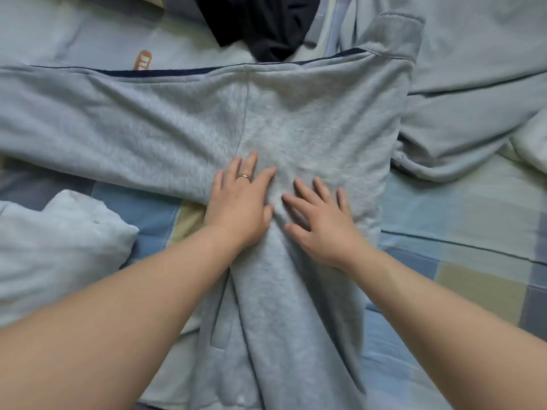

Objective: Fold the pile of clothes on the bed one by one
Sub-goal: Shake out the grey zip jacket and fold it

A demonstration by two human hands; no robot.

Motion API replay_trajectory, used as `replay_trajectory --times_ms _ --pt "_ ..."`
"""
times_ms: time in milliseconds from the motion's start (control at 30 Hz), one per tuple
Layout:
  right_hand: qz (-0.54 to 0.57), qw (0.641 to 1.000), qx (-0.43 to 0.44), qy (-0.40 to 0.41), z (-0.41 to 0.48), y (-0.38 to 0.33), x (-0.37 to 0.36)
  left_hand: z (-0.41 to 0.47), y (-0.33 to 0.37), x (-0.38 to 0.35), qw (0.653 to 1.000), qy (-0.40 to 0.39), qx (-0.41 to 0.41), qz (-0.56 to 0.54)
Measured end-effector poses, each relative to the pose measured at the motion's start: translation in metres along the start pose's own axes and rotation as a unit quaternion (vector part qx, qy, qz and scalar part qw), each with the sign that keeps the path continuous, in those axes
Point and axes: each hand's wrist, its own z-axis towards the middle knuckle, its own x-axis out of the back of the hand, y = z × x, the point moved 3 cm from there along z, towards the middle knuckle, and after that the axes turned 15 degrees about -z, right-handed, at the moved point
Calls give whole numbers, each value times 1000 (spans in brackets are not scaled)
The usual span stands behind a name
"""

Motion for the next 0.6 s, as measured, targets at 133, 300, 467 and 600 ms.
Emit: replay_trajectory --times_ms 133,300,467,600 --pt "52 992 -91 73 -61 -12 -12 -78 -6 -7 978 104 104 -151" --pt "54 989 20 -139 -126 -31 -55 -157 -18 -41 921 83 187 -331" --pt "118 991 -62 -33 -169 -45 -73 -199 -29 -58 877 26 276 -392" --pt "34 990 -15 -139 -217 -88 -114 -207 -41 -55 924 -30 213 -316"
